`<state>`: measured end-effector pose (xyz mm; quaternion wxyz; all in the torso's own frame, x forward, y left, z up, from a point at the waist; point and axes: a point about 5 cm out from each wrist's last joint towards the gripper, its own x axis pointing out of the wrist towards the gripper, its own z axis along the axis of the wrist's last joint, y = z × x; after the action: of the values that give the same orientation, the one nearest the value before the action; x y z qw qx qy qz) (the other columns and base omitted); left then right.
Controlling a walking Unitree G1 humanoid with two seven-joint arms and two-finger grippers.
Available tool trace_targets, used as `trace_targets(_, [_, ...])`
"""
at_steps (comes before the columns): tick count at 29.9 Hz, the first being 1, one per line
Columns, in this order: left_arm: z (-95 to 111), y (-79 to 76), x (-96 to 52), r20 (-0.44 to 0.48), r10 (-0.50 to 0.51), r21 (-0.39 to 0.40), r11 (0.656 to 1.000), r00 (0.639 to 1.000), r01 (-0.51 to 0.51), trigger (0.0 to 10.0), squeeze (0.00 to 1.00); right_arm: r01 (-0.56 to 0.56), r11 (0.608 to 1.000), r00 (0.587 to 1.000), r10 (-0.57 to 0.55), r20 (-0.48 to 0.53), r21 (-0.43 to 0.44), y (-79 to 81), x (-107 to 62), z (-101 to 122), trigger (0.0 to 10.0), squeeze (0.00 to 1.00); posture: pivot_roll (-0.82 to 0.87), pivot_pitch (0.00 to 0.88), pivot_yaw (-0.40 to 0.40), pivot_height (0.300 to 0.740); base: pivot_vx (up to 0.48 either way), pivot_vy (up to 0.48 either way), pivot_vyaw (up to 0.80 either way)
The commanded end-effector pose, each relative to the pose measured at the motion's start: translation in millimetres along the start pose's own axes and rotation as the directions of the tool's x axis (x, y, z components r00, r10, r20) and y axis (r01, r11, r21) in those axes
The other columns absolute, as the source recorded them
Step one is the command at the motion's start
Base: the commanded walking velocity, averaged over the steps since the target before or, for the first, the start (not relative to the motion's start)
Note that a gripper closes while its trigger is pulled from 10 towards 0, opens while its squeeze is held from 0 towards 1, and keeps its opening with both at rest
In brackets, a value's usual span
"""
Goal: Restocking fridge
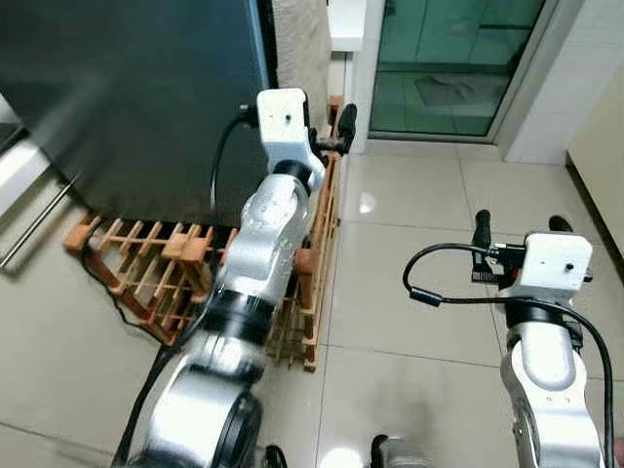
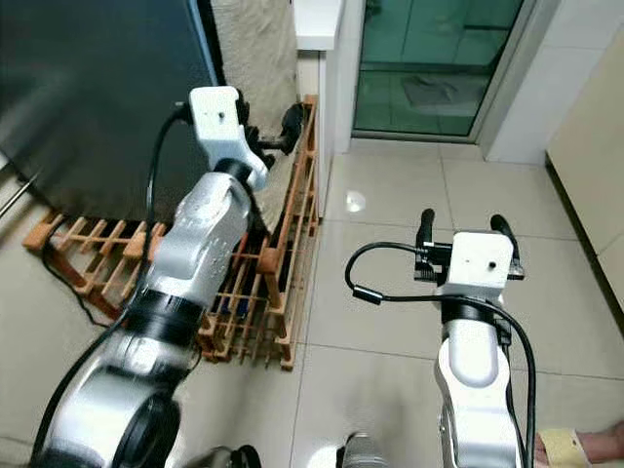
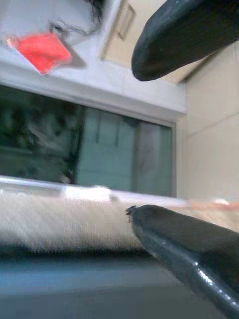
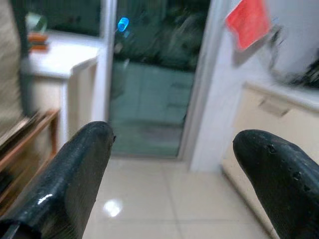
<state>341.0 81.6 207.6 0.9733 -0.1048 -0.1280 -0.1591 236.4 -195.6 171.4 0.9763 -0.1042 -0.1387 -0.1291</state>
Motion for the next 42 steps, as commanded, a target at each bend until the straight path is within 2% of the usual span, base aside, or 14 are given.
trace_targets(1, [27,6.5,-6.0,0.107,0.003,-0.001,1.0,0.994,-0.003,10.0,0.0,0.017,1.0,0.996,-0.016,0.092,-0.011,-3.1,2.0,18,10.0,0.2,-0.21,0.084,0.074,0.732,0.0,0.0,0.0])
trace_targets(3, [58,7.1,-14.0,0.247,0.028,0.02,0.999,0.969,-0.034,10.0,0.0,0.014,0.999,0.981,-0.006,0.193,-0.04,-4.4,10.8,39,10.0,0.2,-0.2,0.069,0.055,0.732,0.0,0.0,0.0])
trace_targets(6, [80,10.8,-13.3,0.365,0.113,0.079,0.985,0.924,-0.152,10.0,0.0,-0.001,0.999,0.955,0.016,0.296,-0.052,-0.8,26.7,61,10.0,0.2,-0.19,0.046,0.016,0.732,0.0,0.0,0.0])
trace_targets(8, [79,16.2,-13.2,0.368,0.16,0.097,0.973,0.916,-0.209,10.0,0.0,-0.008,0.999,0.951,0.022,0.31,-0.047,0.8,32.1,65,10.0,0.2,-0.18,0.044,0.008,0.732,0.0,0.0,0.0])
trace_targets(11, [57,36.3,-17.4,0.284,0.293,0.144,0.928,0.913,-0.343,10.0,0.0,-0.034,0.998,0.951,0.047,0.307,-0.045,5.6,44.2,61,10.0,0.2,-0.17,0.062,-0.019,0.732,0.0,0.0,0.0])
trace_targets(13, [53,38.7,-20.3,0.27,0.308,0.148,0.923,0.912,-0.355,10.0,0.0,-0.039,0.998,0.951,0.052,0.304,-0.049,6.1,45.8,59,10.0,0.2,-0.17,0.062,-0.019,0.732,0.0,0.0,0.0])
trace_targets(17, [47,30.2,-33.9,0.278,0.283,0.187,0.921,0.918,-0.34,10.0,0.0,-0.069,0.998,0.959,0.071,0.276,-0.016,6.4,49.1,51,10.0,0.2,-0.15,0.074,-0.032,0.732,0.0,0.0,0.0])
trace_targets(21, [51,29.8,-33.4,0.306,0.291,0.178,0.918,0.906,-0.355,10.0,0.0,-0.079,0.997,0.968,0.079,0.238,-0.01,8.8,47.4,38,10.0,0.19,-0.14,0.072,-0.023,0.732,0.0,0.0,0.0])
trace_targets(26, [53,26.0,-30.5,0.312,0.284,0.17,0.922,0.907,-0.347,10.0,0.0,-0.099,0.995,0.963,0.098,0.252,-0.011,13.4,51.4,40,10.0,0.19,-0.14,0.06,-0.02,0.732,0.0,0.0,0.0])
trace_targets(28, [57,24.2,-27.8,0.327,0.289,0.149,0.924,0.9,-0.351,10.0,0.0,-0.106,0.994,0.947,0.112,0.3,-0.035,14.5,54.8,49,10.0,0.19,-0.14,0.053,-0.021,0.732,0.0,0.0,0.0])
trace_targets(31, [84,16.5,-22.2,0.423,0.288,0.068,0.936,0.859,-0.347,10.0,0.0,-0.101,0.994,0.882,0.113,0.457,-0.052,14.2,62.4,91,10.0,0.19,-0.14,0.038,-0.022,0.732,0.0,0.0,0.0])
trace_targets(34, [100,15.2,-17.9,0.468,0.289,0.053,0.934,0.835,-0.353,10.0,0.0,-0.097,0.994,0.835,0.107,0.54,-0.047,13.4,66.7,117,10.0,0.18,-0.14,0.03,-0.02,0.732,0.0,0.0,0.0])
trace_targets(36, [99,18.5,-12.2,0.435,0.31,0.03,0.933,0.846,-0.357,10.0,0.0,-0.104,0.994,0.82,0.107,0.562,-0.038,13.5,70.6,125,10.0,0.19,-0.15,0.023,-0.018,0.732,0.0,0.0,0.0])
trace_targets(42, [109,6.6,-8.2,0.487,0.224,0.016,0.964,0.844,-0.265,10.0,0.0,-0.11,0.994,0.828,0.103,0.552,-0.02,14.5,73.8,123,10.0,0.18,-0.15,0.013,-0.023,0.732,0.077,0.0,0.0])
